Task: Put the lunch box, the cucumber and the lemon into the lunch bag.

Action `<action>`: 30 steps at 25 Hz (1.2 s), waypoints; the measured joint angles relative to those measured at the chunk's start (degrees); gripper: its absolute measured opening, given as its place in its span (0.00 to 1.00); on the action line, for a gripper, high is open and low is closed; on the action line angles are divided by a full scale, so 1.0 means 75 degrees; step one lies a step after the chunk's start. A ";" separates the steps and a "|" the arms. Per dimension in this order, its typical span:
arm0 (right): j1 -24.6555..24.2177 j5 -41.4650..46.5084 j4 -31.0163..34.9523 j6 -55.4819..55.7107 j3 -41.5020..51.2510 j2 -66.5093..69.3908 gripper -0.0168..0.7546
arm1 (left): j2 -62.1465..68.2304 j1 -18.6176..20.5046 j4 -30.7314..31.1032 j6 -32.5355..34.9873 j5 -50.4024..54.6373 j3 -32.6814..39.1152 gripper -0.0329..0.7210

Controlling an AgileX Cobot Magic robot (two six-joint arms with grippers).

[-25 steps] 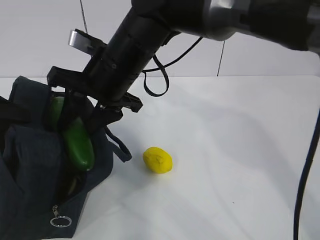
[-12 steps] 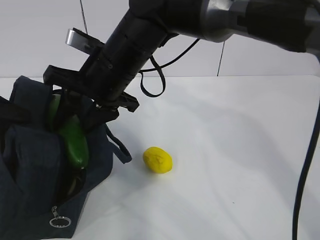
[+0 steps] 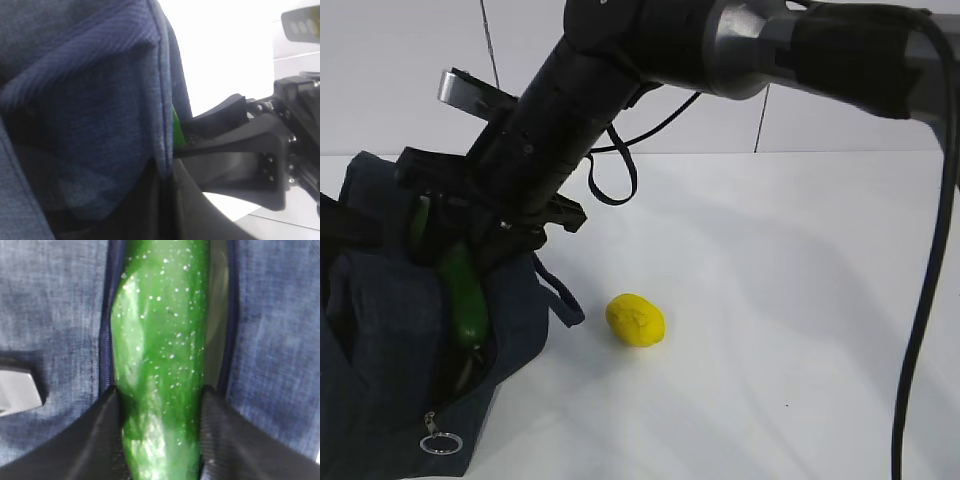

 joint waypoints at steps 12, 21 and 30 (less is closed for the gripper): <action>0.0000 -0.0012 0.0032 -0.0620 0.0000 0.0000 0.67 | 0.0000 0.0000 -0.0016 0.0000 0.0029 0.0000 0.04; 0.0000 0.0315 -0.0274 -0.0740 -0.0189 0.0012 0.69 | 0.0000 0.0000 -0.0017 0.0035 0.0036 0.0000 0.04; 0.0000 0.0481 -0.1963 -0.0788 -0.1794 -0.0023 0.70 | 0.0000 0.0000 -0.0017 0.0040 0.0036 0.0000 0.04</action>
